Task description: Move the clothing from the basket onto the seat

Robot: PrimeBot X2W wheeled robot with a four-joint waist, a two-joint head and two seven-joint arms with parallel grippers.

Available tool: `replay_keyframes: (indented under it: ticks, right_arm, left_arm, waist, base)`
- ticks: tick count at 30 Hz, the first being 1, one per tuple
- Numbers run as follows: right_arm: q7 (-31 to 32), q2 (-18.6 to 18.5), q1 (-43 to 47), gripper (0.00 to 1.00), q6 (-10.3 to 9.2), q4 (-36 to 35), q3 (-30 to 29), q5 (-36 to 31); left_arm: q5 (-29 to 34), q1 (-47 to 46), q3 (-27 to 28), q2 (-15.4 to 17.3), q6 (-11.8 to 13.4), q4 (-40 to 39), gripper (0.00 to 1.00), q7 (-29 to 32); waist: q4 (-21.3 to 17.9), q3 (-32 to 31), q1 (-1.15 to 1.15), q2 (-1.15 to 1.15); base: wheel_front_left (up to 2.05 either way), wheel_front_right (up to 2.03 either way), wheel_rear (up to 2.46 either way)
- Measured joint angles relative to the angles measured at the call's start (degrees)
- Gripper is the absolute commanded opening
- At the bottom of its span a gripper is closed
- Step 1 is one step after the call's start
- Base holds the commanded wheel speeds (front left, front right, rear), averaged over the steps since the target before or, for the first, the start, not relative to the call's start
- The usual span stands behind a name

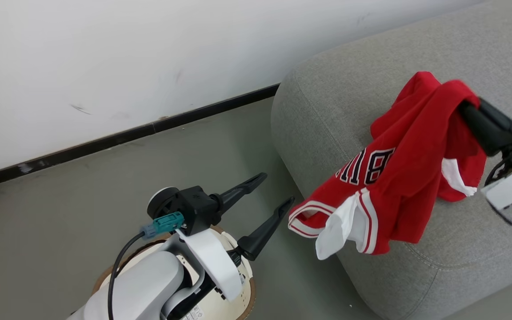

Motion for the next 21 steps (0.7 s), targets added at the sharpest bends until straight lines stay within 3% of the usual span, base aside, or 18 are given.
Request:
replay_keyframes:
  ticks: [13, 21]
  right_arm:
    - [5.4, -0.7, -10.7, 0.0, 0.0, 5.9, -5.4, 3.3]
    - [8.3, -4.2, -20.1, 0.0, 0.0, 14.0, -11.5, 4.0]
  left_arm:
    - [3.8, 0.0, 2.2, 1.5, 0.8, 0.3, 1.0, -0.4]
    - [5.9, 0.0, 5.9, 2.6, 2.1, -2.1, 1.0, -0.5]
  waist:
    - [-1.2, 2.5, 0.0, 0.0]
    - [-0.8, 4.6, 0.0, 0.0]
  base:
    - [0.0, 0.0, 0.0]
    - [0.0, 0.0, 0.0]
